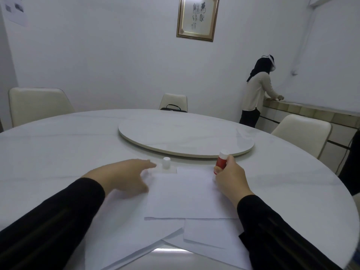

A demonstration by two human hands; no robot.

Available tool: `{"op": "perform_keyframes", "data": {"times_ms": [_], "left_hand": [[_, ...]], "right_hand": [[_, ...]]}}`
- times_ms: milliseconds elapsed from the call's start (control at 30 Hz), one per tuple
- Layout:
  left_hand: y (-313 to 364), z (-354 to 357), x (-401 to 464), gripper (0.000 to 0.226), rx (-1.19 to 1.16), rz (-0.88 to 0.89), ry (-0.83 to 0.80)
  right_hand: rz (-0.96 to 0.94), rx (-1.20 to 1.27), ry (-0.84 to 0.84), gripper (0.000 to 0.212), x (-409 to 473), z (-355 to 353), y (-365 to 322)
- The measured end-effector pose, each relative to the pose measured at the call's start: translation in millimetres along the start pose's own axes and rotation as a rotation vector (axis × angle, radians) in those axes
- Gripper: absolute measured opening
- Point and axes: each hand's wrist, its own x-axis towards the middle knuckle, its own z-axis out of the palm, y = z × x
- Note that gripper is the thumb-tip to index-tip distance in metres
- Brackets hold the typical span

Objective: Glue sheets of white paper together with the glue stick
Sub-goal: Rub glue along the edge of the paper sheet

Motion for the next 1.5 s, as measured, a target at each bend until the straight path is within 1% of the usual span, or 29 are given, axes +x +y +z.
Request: {"op": "perform_keyframes", "data": {"times_ms": [67,100,167,233,267,333,467,633,767,833,933,1033,1167,1333,1500], "left_hand": [[26,1,5,0.06,-0.054,0.126,0.139],[42,5,8,0.057,-0.098,0.202,0.174],[74,23,12,0.052,-0.184,0.331,0.124],[94,45,15,0.056,-0.19,0.379,0.004],[96,53,17,0.06,-0.139,0.373,-0.042],[93,60,21,0.065,-0.058,0.354,-0.078],[89,57,20,0.066,-0.063,0.347,-0.085],[85,52,18,0.067,-0.112,0.301,-0.087],[84,50,15,0.065,-0.127,0.28,-0.057],[86,52,13,0.065,-0.111,0.281,-0.006],[92,56,12,0.069,-0.029,0.296,0.068],[95,58,13,0.07,0.051,0.312,0.045],[94,59,15,0.071,0.079,0.308,0.004],[92,61,15,0.071,0.053,0.305,-0.019],[91,62,15,0.07,0.032,0.311,-0.032]], "right_hand": [[-0.006,0.007,0.007,0.012,0,0,1],[-0.008,0.014,0.009,0.012,1,0,2],[-0.009,0.035,0.014,0.01,0,-1,4],[-0.014,0.065,0.012,0.011,0,-3,6],[-0.01,0.081,0.004,0.014,0,-4,7],[0.004,0.106,-0.004,0.02,0,-6,9],[0.041,0.171,0.028,0.026,2,-6,10],[0.042,0.304,0.091,0.013,-1,-9,12],[0.024,0.389,0.178,0.01,0,-13,11],[0.011,0.357,0.139,0.004,-1,-14,12],[-0.027,0.218,0.034,0.013,-2,-11,15],[-0.049,0.078,-0.034,0.016,-1,-9,15],[-0.067,-0.115,-0.044,0.019,-3,-10,11],[-0.091,-0.184,-0.058,0.013,-15,-17,6],[-0.085,-0.192,-0.092,0.009,-30,-27,5]]}}
